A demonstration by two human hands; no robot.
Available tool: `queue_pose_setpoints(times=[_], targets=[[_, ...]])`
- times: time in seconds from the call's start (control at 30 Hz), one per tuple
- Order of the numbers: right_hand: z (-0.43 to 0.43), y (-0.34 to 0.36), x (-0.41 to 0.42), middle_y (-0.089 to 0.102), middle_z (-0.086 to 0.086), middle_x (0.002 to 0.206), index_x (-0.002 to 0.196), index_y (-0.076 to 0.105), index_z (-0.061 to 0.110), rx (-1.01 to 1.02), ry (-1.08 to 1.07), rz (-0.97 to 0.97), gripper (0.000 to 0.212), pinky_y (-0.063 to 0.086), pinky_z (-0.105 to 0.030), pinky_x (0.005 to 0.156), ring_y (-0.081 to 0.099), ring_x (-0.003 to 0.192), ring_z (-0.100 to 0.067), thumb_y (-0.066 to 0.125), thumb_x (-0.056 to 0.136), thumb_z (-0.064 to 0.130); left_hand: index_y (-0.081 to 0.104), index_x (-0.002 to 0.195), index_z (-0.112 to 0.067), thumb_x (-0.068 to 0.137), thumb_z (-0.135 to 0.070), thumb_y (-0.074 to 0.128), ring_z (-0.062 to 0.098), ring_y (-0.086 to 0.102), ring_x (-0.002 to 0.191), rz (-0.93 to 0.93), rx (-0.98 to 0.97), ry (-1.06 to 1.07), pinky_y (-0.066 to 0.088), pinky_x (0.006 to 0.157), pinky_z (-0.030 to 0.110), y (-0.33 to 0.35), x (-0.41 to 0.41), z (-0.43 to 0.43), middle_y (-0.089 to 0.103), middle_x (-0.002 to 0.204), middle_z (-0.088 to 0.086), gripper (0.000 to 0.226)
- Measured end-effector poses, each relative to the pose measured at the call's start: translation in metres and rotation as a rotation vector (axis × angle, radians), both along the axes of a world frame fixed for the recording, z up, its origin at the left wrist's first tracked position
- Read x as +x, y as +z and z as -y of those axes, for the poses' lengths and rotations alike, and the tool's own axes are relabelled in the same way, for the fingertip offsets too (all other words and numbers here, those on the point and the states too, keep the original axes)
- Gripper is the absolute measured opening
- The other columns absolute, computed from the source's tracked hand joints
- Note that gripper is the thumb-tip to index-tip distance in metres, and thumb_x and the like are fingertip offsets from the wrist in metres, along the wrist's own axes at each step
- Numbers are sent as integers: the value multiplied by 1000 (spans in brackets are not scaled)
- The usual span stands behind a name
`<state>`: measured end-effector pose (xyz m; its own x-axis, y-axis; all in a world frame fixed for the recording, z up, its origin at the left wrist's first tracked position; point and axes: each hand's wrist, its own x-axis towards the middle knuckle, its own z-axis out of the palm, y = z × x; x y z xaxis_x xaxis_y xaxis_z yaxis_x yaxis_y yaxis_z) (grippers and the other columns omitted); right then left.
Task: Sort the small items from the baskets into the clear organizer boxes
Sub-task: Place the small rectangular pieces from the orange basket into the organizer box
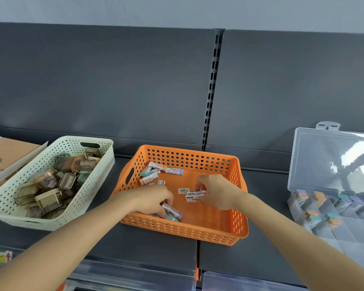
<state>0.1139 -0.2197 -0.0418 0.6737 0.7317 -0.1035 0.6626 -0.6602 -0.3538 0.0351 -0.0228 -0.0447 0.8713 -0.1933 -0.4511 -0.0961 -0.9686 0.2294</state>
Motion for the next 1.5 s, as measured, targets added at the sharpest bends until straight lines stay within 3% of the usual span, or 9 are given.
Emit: queue_pose_setpoints(times=[0.1, 0.37, 0.53, 0.77, 0.87, 1.0, 1.2, 1.4, 1.5], targets=[[-1, -2, 0, 61, 0, 109, 108, 61, 16, -5, -9, -6, 21, 48, -23, 71, 57, 91, -15, 65, 88, 19, 57, 114, -17, 91, -30, 59, 18, 53, 96, 86, 64, 17, 47, 86, 37, -6, 4, 0, 50, 109, -1, 26], [-2, -1, 2, 61, 0, 111, 109, 61, 16, -7, -15, 10, 20, 47, -21, 73, 56, 93, -14, 63, 89, 18, 64, 109, -18, 96, -39, 47, 16, 55, 97, 80, -86, 121, 46, 89, 35, -5, 7, -6, 52, 105, -3, 29], [-5, 1, 1, 61, 0, 110, 108, 62, 16, 5, -15, 8, 19, 47, -22, 70, 56, 91, -14, 63, 89, 19, 61, 105, -19, 90, -28, 61, 8, 52, 93, 57, -152, 83, 44, 79, 25, -2, 9, -8, 55, 101, -10, 17], [-5, 2, 1, 60, 0, 111, 108, 62, 15, -1, -16, 11, 20, 45, -22, 71, 55, 94, -15, 64, 88, 18, 58, 91, -23, 82, -25, 70, 11, 52, 93, 28, -97, 31, 46, 80, 29, -2, 6, -8, 50, 96, -12, 15], [-5, 4, -1, 60, 0, 110, 107, 62, 16, 5, -17, 9, 19, 46, -23, 71, 56, 93, -14, 64, 88, 20, 55, 103, -20, 80, -24, 72, 13, 51, 90, 53, -58, 47, 44, 74, 28, -5, 6, -2, 49, 98, -9, 28], [-2, 8, -3, 62, 2, 106, 105, 64, 17, 21, -21, 12, 18, 51, -23, 71, 58, 90, -14, 64, 88, 20, 57, 111, -20, 82, -31, 70, 12, 51, 93, 49, -21, 48, 47, 79, 29, -4, 6, -3, 49, 102, -8, 34], [2, 10, -4, 65, -1, 103, 105, 63, 13, 79, -60, 54, 21, 53, -24, 74, 59, 87, -14, 57, 86, 7, 61, 99, -24, 84, -31, 66, 8, 53, 90, 238, -79, 75, 49, 79, 30, 1, 4, -1, 57, 100, -8, 18], [9, 19, -10, 65, -1, 110, 116, 62, 12, 183, -136, 72, 26, 51, -18, 71, 63, 97, -15, 58, 90, 11, 65, 107, -23, 83, -18, 63, 7, 50, 83, 441, -205, 157, 43, 76, 30, 14, 5, 4, 50, 90, -12, 25], [16, 26, -15, 66, -2, 109, 116, 62, 11, 246, -188, 72, 27, 51, -18, 71, 63, 97, -15, 61, 89, 10, 64, 112, -23, 81, -27, 69, 4, 51, 83, 504, -268, 194, 46, 78, 27, 19, 3, 7, 52, 93, -14, 31]])
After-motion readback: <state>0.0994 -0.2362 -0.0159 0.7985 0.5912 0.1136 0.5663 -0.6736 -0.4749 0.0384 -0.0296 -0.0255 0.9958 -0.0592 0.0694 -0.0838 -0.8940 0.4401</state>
